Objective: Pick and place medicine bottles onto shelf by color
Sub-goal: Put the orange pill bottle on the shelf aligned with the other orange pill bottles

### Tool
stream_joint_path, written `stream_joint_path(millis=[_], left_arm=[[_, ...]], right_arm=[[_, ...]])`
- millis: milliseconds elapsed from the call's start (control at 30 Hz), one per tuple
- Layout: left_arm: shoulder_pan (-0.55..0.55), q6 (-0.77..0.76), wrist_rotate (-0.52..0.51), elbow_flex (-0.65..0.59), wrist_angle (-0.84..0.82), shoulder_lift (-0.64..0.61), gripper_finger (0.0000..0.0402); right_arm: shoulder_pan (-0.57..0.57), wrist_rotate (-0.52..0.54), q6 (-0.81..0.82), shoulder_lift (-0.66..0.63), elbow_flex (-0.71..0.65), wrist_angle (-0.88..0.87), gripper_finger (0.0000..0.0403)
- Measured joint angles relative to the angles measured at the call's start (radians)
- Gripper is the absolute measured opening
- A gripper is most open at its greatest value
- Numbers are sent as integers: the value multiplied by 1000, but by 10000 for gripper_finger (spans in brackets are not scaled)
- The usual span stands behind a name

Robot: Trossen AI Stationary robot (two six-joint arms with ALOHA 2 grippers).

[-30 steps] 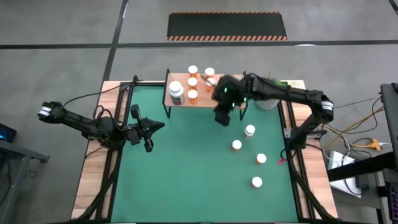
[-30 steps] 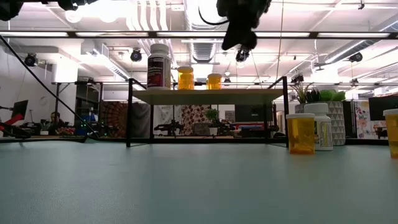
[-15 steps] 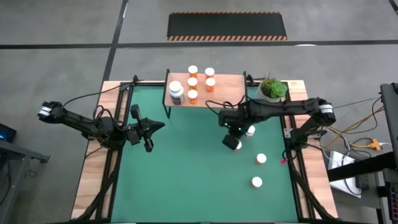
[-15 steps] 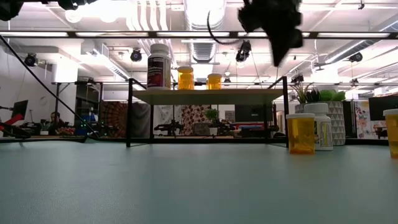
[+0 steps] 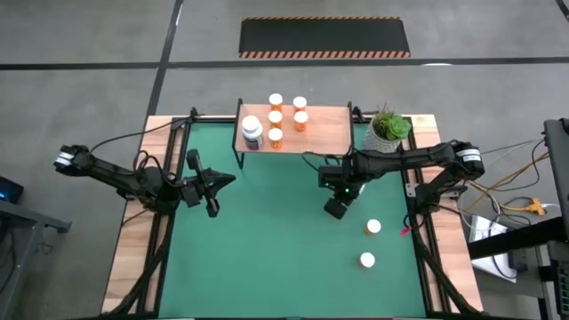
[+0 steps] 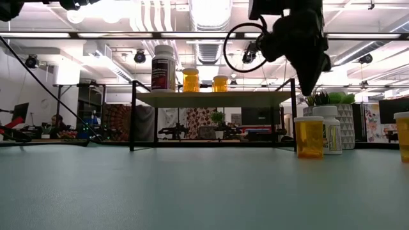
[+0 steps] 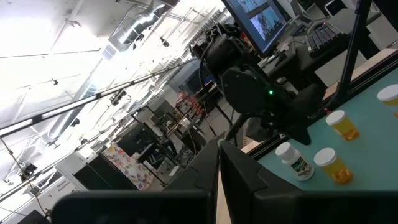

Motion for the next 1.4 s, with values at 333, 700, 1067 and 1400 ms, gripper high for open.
stream_joint_path(millis=[333, 700, 1067, 1400], left_arm=[[0, 2, 0, 0, 0, 0, 0], [0, 1, 0, 0, 0, 0, 0], [0, 2, 0, 0, -1, 0, 0], [0, 1, 0, 0, -1, 0, 0]], right_arm=[[1, -36, 110, 2, -32, 17, 154], [21, 35, 239, 43, -34, 44, 309], [47, 41, 245, 152, -34, 49, 340], [47, 43, 244, 177, -34, 97, 271]])
